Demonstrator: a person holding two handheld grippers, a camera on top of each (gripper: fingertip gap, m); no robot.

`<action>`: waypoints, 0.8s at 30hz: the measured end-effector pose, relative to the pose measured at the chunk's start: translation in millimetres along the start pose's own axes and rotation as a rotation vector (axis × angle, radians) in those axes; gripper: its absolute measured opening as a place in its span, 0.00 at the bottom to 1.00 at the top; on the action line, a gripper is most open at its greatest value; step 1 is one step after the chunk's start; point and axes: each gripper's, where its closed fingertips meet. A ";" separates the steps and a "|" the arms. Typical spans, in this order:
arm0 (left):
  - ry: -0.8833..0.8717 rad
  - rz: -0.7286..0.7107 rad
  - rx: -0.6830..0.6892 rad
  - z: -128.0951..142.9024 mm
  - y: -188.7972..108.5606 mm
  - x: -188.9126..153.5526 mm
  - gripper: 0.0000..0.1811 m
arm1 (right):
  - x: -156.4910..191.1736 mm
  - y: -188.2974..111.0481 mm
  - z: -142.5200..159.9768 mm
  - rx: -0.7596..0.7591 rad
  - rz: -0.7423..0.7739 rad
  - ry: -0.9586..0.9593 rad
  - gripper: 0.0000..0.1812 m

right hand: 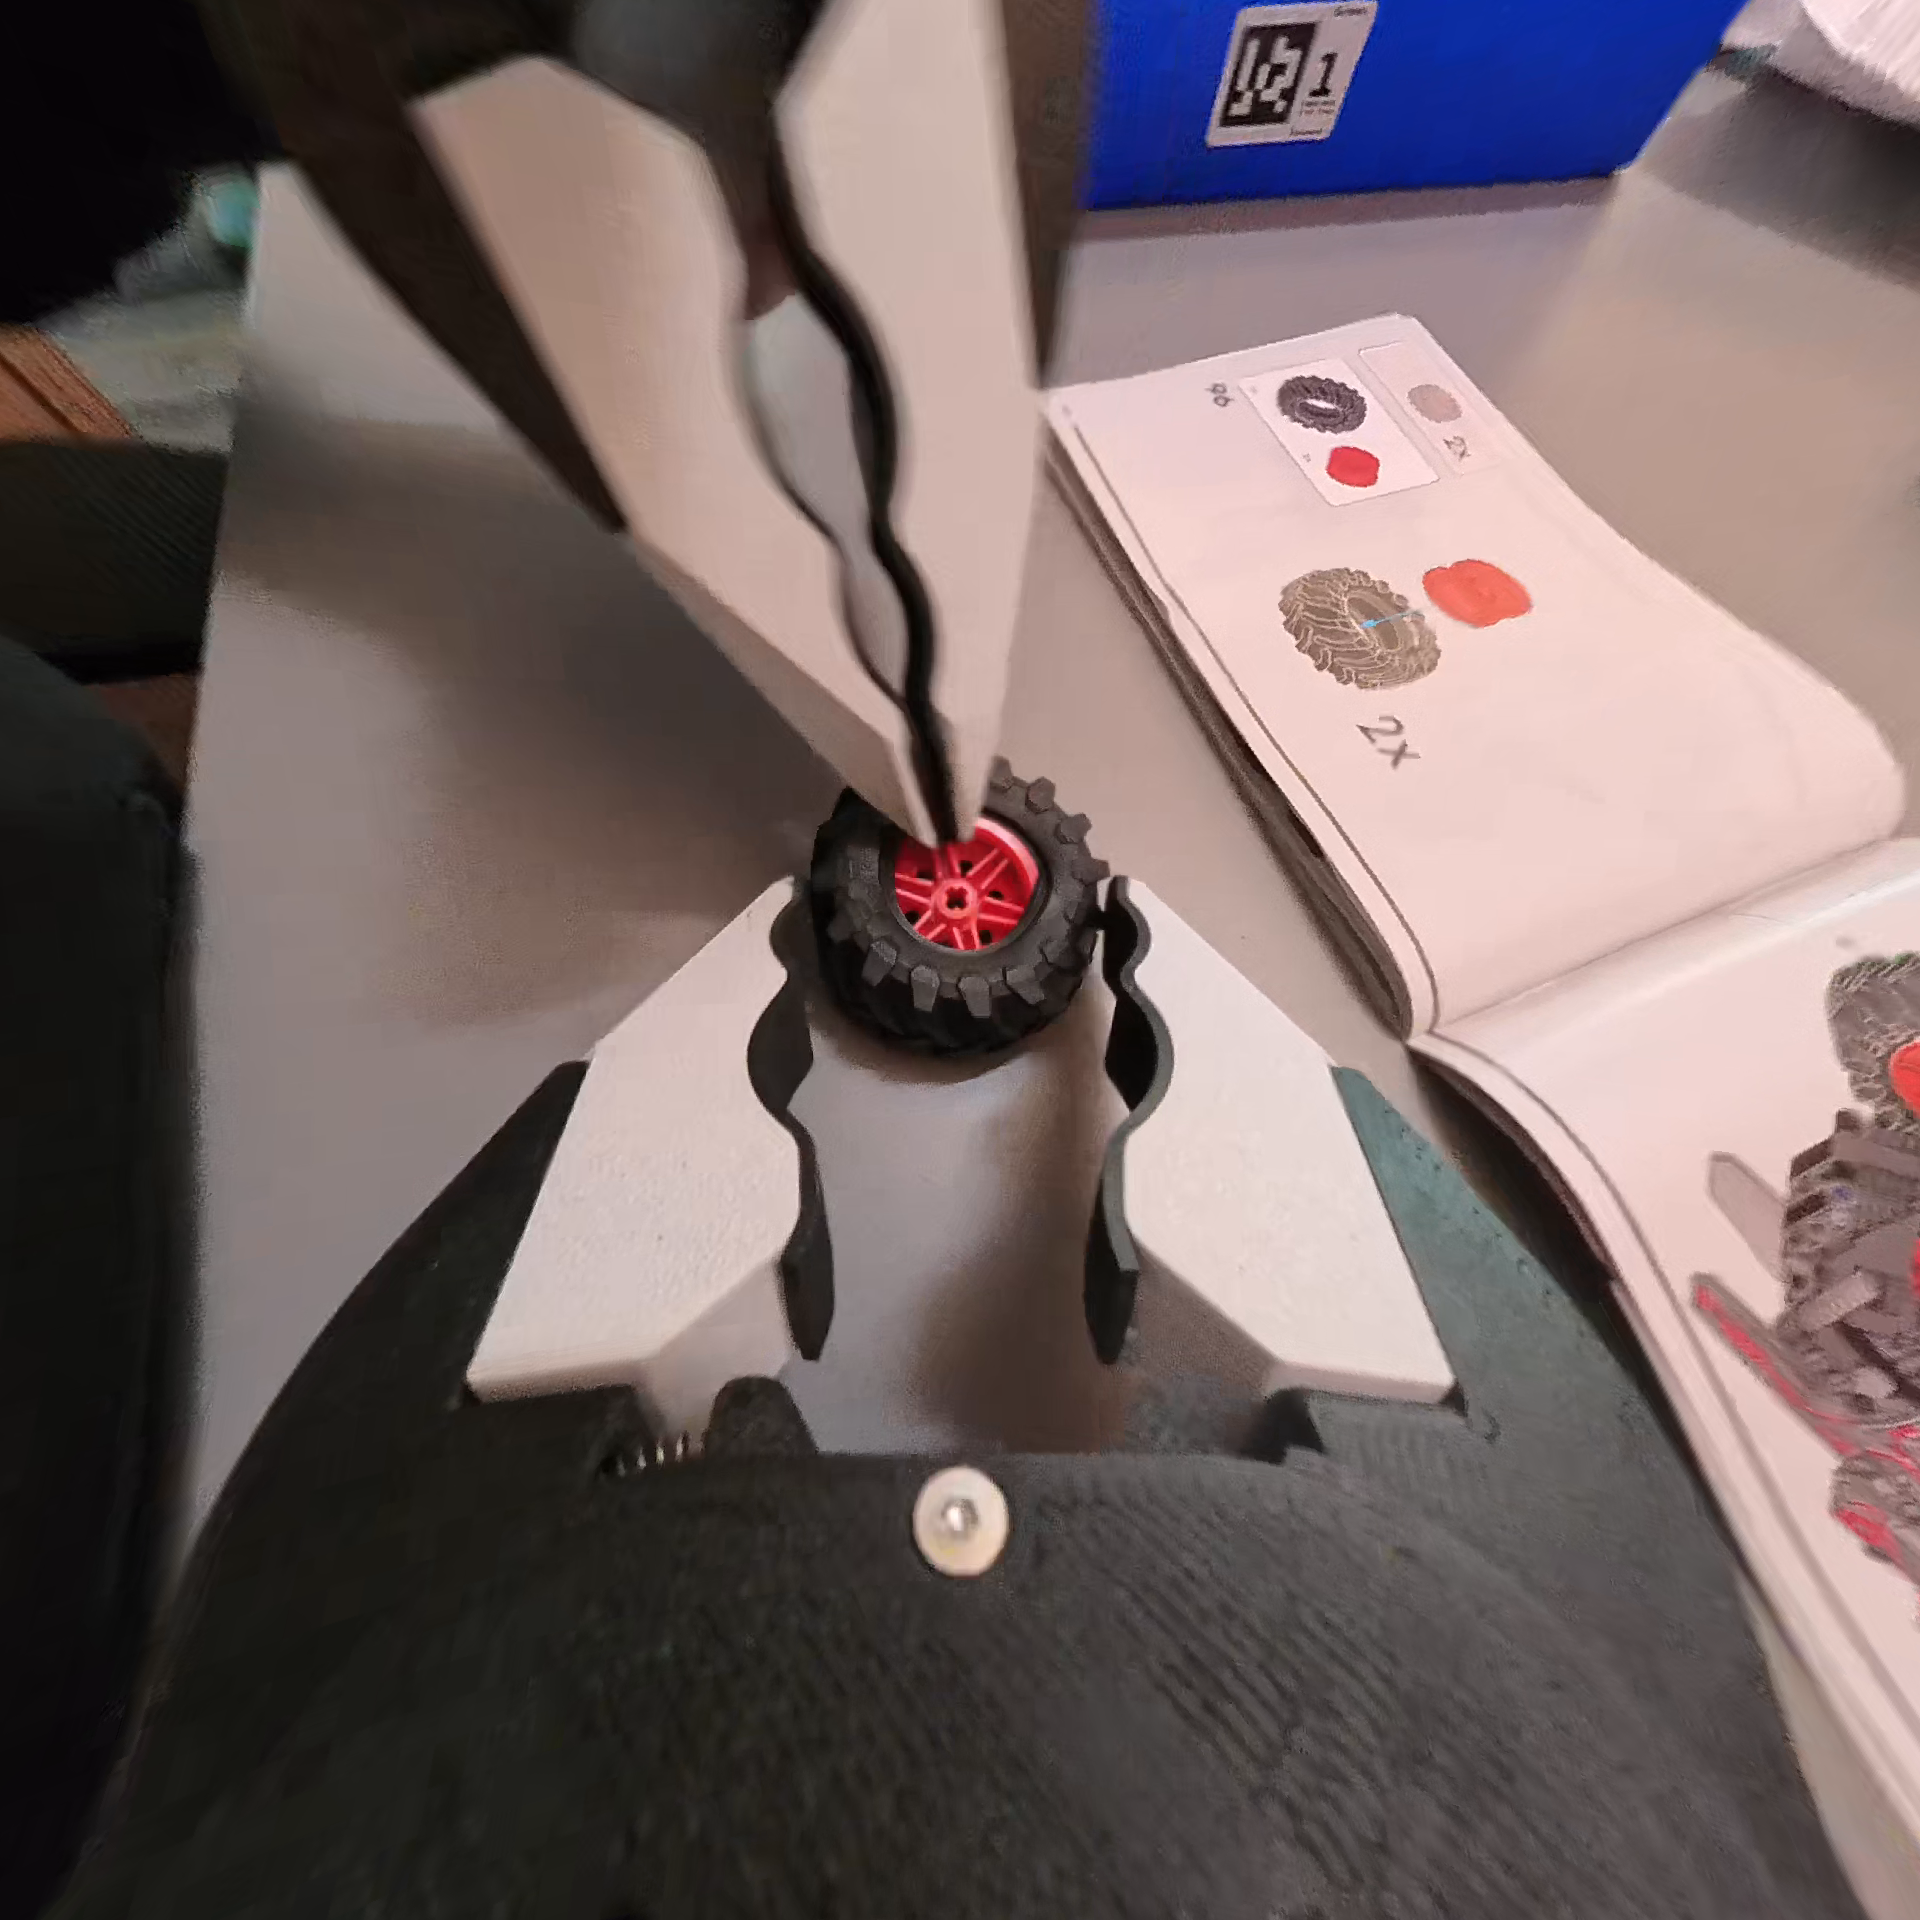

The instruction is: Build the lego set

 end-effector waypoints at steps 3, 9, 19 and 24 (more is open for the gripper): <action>0.101 -0.075 -0.217 -19.9 -26.7 -2.5 0.15 | -1.6 -4.6 -7.4 -0.048 -0.103 0.262 0.31; 0.313 -0.227 -0.151 -3.0 -12.2 -3.6 0.25 | -6.6 -11.0 -33.1 -0.139 -0.275 0.550 0.31; -0.651 0.239 -0.063 -3.1 -16.4 -14.8 0.15 | 15.4 -41.3 -33.6 -0.217 -0.304 0.226 0.35; -0.913 0.489 -0.007 9.2 -1.2 -29.5 0.16 | 28.5 -29.3 -30.9 -0.196 -0.221 0.007 0.27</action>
Point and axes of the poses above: each gripper's, where its closed fingertips meet, y out along the fingers, z out of its underside, x = y × z across the jaws, and after that the axes turned 10 degrees about -y, right-handed
